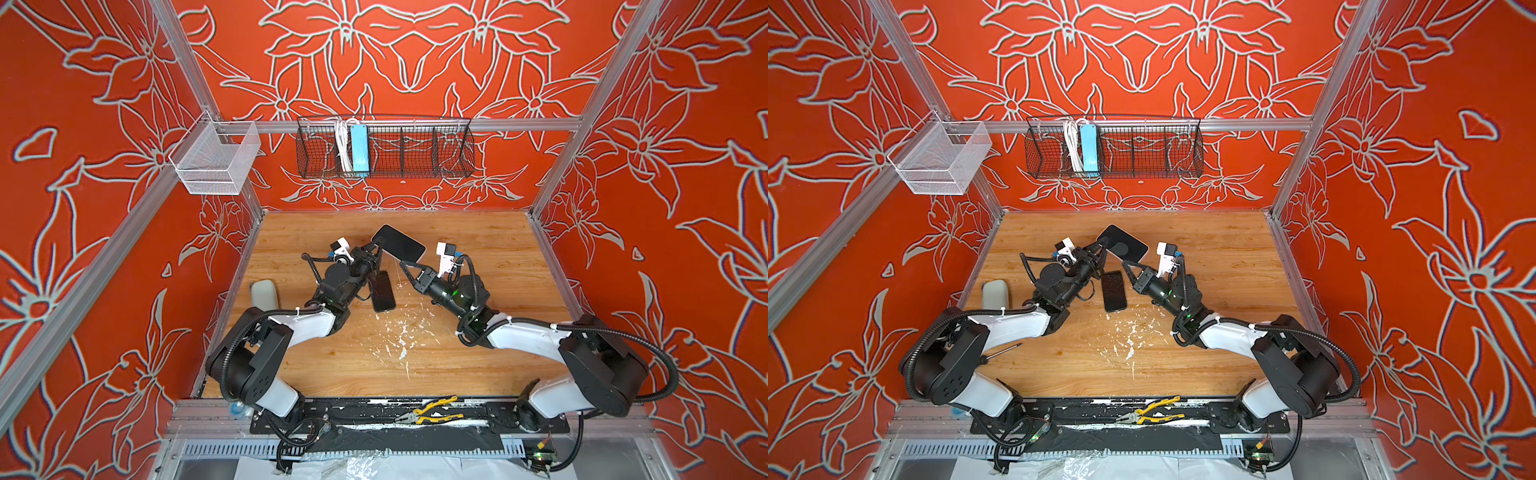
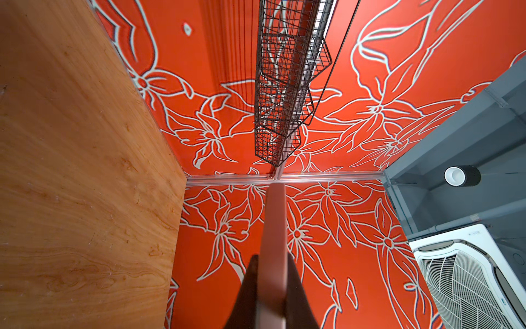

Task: Take the phone out of the phone case
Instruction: Remove the phone case from the phone.

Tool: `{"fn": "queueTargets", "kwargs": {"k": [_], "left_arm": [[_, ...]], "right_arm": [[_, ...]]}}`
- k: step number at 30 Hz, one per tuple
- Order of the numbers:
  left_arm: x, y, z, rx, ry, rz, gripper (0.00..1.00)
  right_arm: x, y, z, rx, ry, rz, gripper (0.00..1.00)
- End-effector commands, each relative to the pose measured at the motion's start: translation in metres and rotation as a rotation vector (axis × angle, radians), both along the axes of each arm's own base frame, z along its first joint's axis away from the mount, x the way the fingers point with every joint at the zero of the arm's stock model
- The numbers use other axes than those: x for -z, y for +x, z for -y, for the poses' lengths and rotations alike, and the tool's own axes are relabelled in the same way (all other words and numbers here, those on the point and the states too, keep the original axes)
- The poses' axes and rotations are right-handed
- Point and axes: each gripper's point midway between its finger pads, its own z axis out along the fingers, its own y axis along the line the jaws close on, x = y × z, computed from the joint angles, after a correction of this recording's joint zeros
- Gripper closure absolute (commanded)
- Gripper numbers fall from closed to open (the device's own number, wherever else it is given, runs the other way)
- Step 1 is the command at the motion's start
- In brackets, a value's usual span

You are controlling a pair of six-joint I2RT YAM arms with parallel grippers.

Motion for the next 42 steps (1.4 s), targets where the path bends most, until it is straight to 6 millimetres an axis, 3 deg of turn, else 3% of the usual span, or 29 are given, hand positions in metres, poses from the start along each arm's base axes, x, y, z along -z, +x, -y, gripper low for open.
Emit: {"fn": "queueTargets", "kwargs": {"k": [1,16,27,42], "left_arm": [[-0.033,-0.004,0.001,0.012,-0.057,0.089,1.00],[-0.046,-0.005,0.003,0.032,-0.101,0.081,1.00],[-0.052,-0.006,0.003,0.040,-0.141,0.086,1.00],[-0.066,-0.009,0.002,0.052,-0.184,0.101,1.00]], "right_arm": [[0.016,-0.005,-0.007,-0.036,-0.137,0.031,0.94],[0.047,-0.005,0.008,0.023,-0.344,0.062,0.91],[0.057,-0.005,0.014,0.042,-0.383,0.070,0.81],[0.067,-0.008,0.021,0.051,-0.480,0.107,0.82]]}}
